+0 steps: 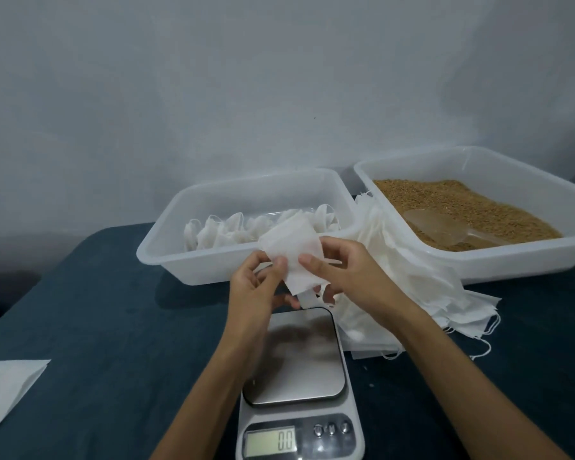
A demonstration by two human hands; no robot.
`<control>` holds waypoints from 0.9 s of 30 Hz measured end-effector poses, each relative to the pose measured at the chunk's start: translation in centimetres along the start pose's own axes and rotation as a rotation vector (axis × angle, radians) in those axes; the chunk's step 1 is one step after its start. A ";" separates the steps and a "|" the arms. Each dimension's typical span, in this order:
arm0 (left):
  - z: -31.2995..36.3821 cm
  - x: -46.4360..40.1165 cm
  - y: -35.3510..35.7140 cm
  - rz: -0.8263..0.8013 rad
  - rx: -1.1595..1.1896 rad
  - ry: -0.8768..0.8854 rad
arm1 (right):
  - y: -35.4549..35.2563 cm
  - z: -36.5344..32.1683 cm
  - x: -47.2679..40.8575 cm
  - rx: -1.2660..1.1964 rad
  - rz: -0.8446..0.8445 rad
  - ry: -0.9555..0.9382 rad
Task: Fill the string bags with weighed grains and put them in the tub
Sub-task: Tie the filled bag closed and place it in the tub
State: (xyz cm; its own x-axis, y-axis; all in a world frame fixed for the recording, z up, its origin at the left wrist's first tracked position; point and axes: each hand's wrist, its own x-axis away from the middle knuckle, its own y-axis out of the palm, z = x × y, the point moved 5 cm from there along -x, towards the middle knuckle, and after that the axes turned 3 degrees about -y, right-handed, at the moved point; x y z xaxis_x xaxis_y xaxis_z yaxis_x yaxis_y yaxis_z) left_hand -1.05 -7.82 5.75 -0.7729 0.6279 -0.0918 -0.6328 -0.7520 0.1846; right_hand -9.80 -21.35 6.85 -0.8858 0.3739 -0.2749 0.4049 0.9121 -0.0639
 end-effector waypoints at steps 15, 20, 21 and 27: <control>-1.2 -0.7 -2.2 0.167 -0.052 -0.053 | 0.3 2.8 -0.2 0.625 -0.021 0.064; -0.7 -0.6 -2.3 0.128 -0.012 -0.032 | 0.0 1.4 -0.5 0.353 0.077 -0.044; -0.7 -0.5 -2.0 0.102 -0.020 -0.021 | -0.1 1.1 -0.6 0.224 0.063 -0.048; -0.4 -0.2 -1.8 0.070 -0.161 0.036 | -0.7 1.4 -0.6 0.023 0.102 -0.048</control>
State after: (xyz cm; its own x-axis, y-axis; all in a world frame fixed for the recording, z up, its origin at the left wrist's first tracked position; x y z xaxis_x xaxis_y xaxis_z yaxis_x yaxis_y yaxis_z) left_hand 0.27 -6.69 5.04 -0.8146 0.5676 -0.1195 -0.5746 -0.8178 0.0325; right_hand -9.24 -22.48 5.75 -0.8278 0.4559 -0.3270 0.4984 0.8652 -0.0553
